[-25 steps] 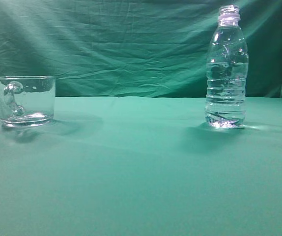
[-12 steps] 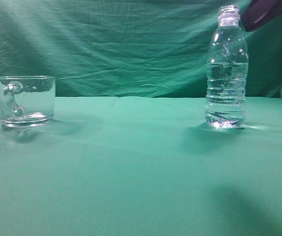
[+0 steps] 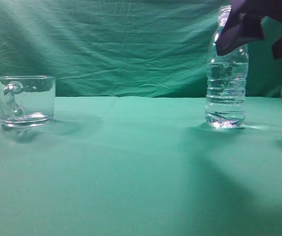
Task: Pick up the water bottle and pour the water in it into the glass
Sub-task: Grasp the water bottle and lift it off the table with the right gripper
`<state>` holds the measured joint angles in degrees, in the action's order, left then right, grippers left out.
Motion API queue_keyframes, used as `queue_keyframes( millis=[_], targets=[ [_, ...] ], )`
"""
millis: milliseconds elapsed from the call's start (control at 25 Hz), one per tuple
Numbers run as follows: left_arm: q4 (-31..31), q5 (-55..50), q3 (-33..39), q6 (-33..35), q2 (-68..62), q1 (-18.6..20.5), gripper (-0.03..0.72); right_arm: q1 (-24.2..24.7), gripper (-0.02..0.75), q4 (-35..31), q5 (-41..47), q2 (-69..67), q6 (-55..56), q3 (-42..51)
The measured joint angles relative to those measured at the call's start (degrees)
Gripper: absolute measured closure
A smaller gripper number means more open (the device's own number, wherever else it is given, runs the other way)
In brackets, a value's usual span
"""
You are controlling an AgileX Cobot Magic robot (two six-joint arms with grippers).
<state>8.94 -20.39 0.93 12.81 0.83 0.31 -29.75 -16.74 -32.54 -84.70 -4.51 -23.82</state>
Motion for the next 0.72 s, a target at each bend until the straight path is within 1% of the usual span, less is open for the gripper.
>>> queue_keyframes(
  millis=[240, 320, 480, 720],
  targets=[
    [0.0, 0.0, 0.0, 0.0, 0.0, 0.0, 0.688, 0.0, 0.113, 0.2, -15.0, -8.7, 2.6, -0.3],
    [0.0, 0.0, 0.0, 0.0, 0.0, 0.0, 0.688, 0.0, 0.113, 0.2, -17.7, -11.6, 3.6, -0.8],
    [0.0, 0.0, 0.0, 0.0, 0.0, 0.0, 0.688, 0.0, 0.113, 0.4, -19.9, -16.8, 4.0, -3.8],
    [0.0, 0.0, 0.0, 0.0, 0.0, 0.0, 0.688, 0.2, 0.113, 0.6, -20.7, -22.3, 4.2, -8.8]
  ],
)
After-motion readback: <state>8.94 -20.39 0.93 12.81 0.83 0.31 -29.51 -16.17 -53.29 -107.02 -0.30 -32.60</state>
